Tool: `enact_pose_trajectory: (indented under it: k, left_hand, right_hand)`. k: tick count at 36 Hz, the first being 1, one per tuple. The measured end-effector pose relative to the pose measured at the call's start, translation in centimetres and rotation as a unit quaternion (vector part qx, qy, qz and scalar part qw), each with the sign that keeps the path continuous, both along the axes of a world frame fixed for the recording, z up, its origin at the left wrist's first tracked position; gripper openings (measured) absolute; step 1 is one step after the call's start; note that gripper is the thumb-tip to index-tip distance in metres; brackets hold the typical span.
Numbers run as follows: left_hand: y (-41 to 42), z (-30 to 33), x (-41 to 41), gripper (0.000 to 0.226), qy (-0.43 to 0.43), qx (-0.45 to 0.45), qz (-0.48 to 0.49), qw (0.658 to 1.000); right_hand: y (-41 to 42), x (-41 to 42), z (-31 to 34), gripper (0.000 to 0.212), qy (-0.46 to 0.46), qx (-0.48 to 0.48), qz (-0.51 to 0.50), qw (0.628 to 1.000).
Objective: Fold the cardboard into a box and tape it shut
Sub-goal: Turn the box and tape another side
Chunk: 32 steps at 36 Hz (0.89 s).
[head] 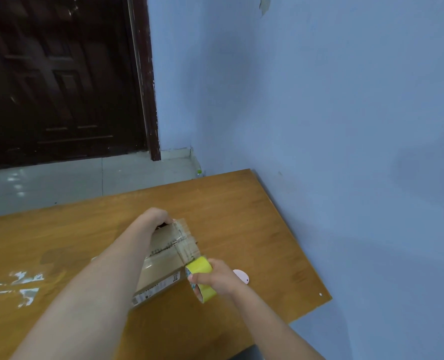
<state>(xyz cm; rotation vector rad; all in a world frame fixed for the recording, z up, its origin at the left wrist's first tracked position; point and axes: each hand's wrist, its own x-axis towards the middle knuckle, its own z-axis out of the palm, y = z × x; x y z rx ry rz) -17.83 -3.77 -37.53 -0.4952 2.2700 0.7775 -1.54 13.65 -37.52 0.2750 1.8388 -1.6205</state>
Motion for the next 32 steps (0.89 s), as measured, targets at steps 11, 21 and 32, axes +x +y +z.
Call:
enact_pose_trajectory:
  k: [11,21,32]
  left_hand:
    - [-1.2,-1.1,0.1,0.022,-0.075,0.071,0.048,0.994]
    - [-1.0,-2.7,0.3,0.028,-0.022,0.050,0.070,0.996]
    - [-1.9,-2.4,2.0,0.029,0.321,0.172,0.260,0.894]
  right_hand:
    - [-0.1,0.2,0.4,0.014,0.005,-0.021,0.003,1.000]
    - [-0.4,0.2,-0.3,0.011,0.006,-0.027,0.004,1.000]
    - [-1.4,0.9,-1.5,0.016,0.043,-0.052,-0.007,0.998]
